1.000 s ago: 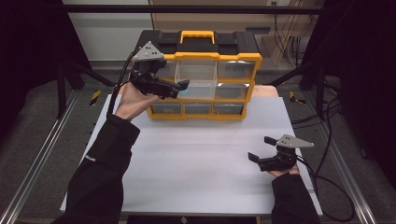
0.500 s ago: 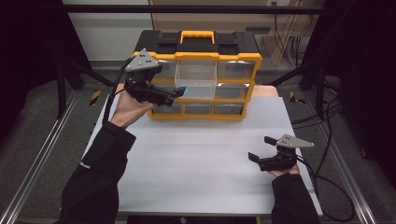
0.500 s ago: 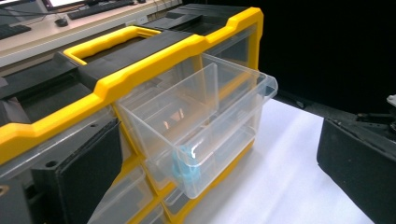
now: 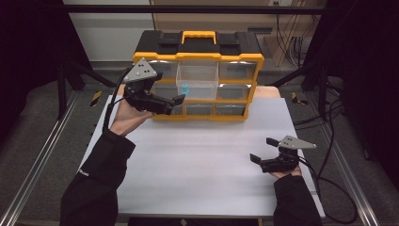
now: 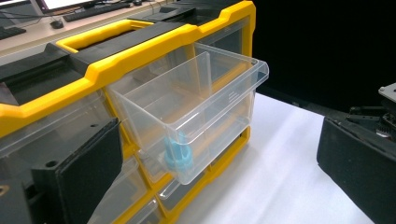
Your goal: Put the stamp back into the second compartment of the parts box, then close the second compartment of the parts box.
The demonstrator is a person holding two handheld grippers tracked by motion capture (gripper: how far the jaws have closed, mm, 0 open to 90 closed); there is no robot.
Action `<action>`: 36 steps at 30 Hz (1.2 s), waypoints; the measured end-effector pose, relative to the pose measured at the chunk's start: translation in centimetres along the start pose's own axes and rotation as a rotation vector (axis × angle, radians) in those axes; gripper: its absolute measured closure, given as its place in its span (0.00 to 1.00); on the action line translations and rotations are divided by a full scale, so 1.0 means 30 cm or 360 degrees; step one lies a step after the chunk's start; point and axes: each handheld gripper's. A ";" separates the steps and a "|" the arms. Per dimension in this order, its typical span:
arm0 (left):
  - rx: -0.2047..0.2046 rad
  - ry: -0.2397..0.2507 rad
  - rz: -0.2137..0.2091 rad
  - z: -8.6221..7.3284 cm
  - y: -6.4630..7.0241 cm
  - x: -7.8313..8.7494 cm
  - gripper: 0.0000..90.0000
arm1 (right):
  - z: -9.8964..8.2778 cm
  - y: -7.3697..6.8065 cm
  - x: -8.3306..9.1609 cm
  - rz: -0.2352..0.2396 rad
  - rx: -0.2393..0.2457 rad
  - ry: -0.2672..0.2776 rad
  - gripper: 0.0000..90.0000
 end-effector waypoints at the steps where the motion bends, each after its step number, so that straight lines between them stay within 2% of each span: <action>1: -0.0002 0.0000 0.0001 -0.003 0.000 0.000 0.00 | 0.000 0.000 0.000 0.0000 -0.0001 0.0002 0.00; 3: -0.0014 0.0013 -0.0013 -0.012 -0.002 -0.003 0.00 | 0.000 0.000 0.000 -0.0001 0.0000 0.0000 0.00; 4: 0.0005 -0.0018 0.0019 -0.017 0.000 0.003 0.00 | 0.000 0.001 0.000 -0.0002 0.0003 0.0001 0.00; 5: -0.0008 0.0013 -0.0006 -0.020 -0.002 -0.002 0.00 | 0.001 0.000 0.001 -0.0001 -0.0001 0.0001 0.00; 6: 0.0015 -0.0011 0.0015 -0.025 0.001 0.003 0.00 | 0.001 0.001 0.001 -0.0003 0.0002 0.0005 0.00; 18: 0.0034 -0.0006 0.0004 -0.074 0.022 0.016 0.03 | 0.000 0.000 0.000 0.0001 -0.0006 -0.0001 0.00; 28: 0.0038 0.0005 -0.0045 -0.108 0.048 0.006 0.10 | -0.001 0.001 0.000 -0.0003 0.0000 -0.0007 0.00; 36: 0.0037 -0.0011 -0.0091 -0.115 0.063 -0.001 0.22 | -0.001 0.001 0.000 0.0000 0.0000 -0.0003 0.00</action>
Point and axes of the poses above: each handheld gripper's, and its own axes: x roughly backward along the jaws, z roughly out of its top, y roughly to its right, and after that the axes turned 4 degrees about -x, right-handed
